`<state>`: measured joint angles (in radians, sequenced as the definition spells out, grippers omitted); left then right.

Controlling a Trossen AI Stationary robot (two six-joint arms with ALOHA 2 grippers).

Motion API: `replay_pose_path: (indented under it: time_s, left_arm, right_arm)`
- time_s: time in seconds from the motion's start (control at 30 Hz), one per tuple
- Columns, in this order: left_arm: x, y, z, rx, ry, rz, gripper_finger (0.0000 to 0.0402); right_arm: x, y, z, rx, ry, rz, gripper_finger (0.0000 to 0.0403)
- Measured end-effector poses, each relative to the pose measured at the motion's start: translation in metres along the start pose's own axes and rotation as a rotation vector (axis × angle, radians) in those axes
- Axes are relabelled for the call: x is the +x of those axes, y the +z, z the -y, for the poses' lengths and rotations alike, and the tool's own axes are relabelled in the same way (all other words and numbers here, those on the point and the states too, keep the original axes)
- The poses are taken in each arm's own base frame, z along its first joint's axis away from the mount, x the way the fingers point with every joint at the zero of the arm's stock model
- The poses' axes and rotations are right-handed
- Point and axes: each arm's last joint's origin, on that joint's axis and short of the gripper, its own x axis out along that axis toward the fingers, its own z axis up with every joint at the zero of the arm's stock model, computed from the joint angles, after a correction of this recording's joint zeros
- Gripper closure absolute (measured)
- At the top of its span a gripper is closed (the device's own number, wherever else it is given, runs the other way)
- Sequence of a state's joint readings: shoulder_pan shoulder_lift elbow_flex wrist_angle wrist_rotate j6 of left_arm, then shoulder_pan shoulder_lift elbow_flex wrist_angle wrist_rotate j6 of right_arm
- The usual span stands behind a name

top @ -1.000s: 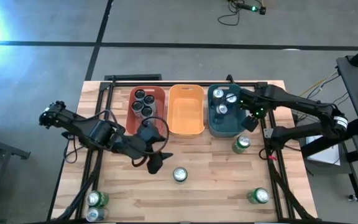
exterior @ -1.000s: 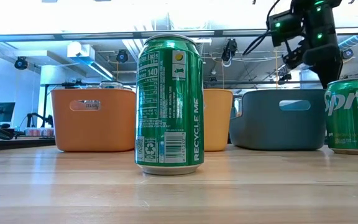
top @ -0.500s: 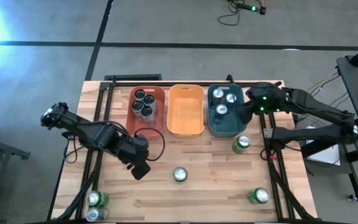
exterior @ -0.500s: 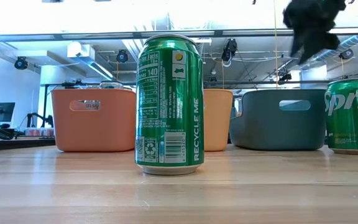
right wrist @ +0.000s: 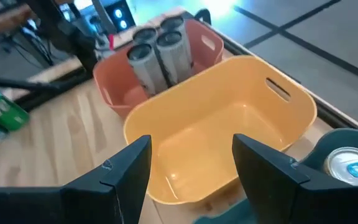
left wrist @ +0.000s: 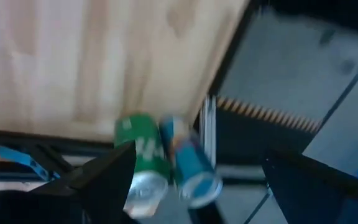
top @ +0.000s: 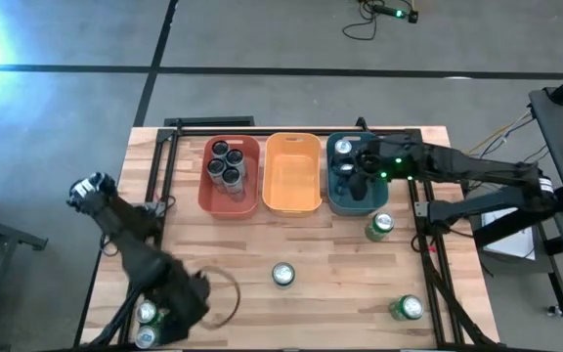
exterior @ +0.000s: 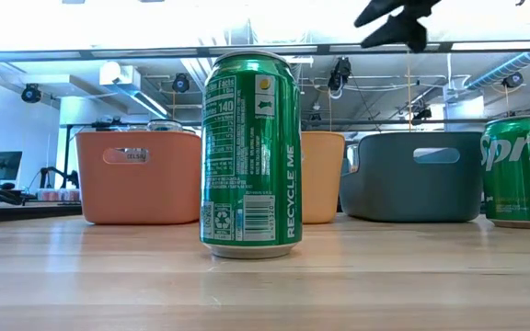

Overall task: Sort soda cans
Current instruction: Put the blue soda can into the blue bin

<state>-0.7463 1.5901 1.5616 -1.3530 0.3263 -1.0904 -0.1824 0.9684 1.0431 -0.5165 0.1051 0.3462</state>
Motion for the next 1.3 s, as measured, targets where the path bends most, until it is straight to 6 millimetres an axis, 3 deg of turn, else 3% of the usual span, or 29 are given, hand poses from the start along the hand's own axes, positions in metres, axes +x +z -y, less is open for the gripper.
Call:
replay_pose_path:
  time_s: [0.2, 0.3, 0.7, 1.17, 1.3]
  left_arm:
    - [0.043, -0.038, 0.030, 0.265, 0.056, -0.184, 0.0083]
    - [0.051, -0.052, 0.040, 0.407, 0.069, -0.218, 0.0083]
    - [0.088, -0.070, 0.064, 0.900, 0.216, -0.268, 0.0084]
    - [0.112, -0.074, 0.063, 0.895, 0.198, -0.299, 0.0084]
    - [0.125, -0.076, 0.052, 0.830, 0.220, -0.379, 0.0084]
  right_arm:
    - [0.024, -0.006, -0.001, -0.058, -0.022, -0.072, 0.0184]
    - [0.028, -0.007, -0.001, -0.070, -0.027, -0.087, 0.0184]
    - [0.030, -0.008, -0.001, -0.060, -0.031, -0.097, 0.0184]
    - [0.030, -0.008, -0.001, 0.036, -0.037, -0.096, 0.0184]
    - [0.030, -0.008, -0.001, 0.039, -0.037, -0.096, 0.0184]
